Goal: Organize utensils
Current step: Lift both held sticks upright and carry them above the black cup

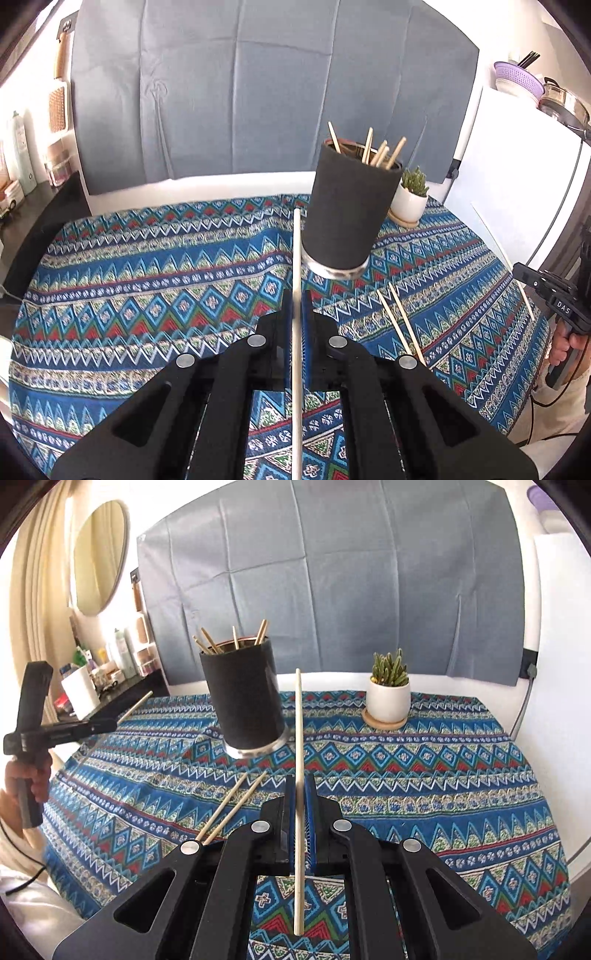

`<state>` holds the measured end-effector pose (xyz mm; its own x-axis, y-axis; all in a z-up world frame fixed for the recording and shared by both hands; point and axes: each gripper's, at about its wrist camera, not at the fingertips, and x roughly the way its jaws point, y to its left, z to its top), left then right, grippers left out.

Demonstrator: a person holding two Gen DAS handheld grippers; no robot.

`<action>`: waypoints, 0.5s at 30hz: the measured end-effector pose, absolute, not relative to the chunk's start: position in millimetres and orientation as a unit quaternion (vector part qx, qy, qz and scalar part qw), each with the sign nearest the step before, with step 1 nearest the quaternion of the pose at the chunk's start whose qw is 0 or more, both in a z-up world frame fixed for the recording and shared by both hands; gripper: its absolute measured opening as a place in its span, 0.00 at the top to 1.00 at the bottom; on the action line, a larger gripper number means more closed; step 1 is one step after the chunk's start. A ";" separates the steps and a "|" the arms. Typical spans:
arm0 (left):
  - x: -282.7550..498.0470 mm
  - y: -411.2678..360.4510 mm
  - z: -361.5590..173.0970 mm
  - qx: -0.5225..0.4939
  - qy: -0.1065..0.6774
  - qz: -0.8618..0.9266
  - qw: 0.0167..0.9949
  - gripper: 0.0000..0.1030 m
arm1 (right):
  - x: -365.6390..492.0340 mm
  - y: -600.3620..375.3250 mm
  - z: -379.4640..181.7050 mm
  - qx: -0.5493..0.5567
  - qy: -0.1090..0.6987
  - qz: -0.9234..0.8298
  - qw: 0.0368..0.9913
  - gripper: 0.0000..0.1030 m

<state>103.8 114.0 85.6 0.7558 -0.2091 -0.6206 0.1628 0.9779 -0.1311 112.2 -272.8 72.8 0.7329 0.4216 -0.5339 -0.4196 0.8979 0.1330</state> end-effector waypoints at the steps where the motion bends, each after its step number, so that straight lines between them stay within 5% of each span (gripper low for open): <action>1: 105.7 117.5 93.9 -0.036 0.328 -0.099 0.939 0.96 | 112.6 -273.3 78.8 -0.001 0.282 0.226 0.932 0.96; 15: 153.1 120.4 170.6 0.003 0.259 -0.086 0.962 0.95 | 175.3 -229.9 153.2 -0.093 0.235 0.247 0.936 0.96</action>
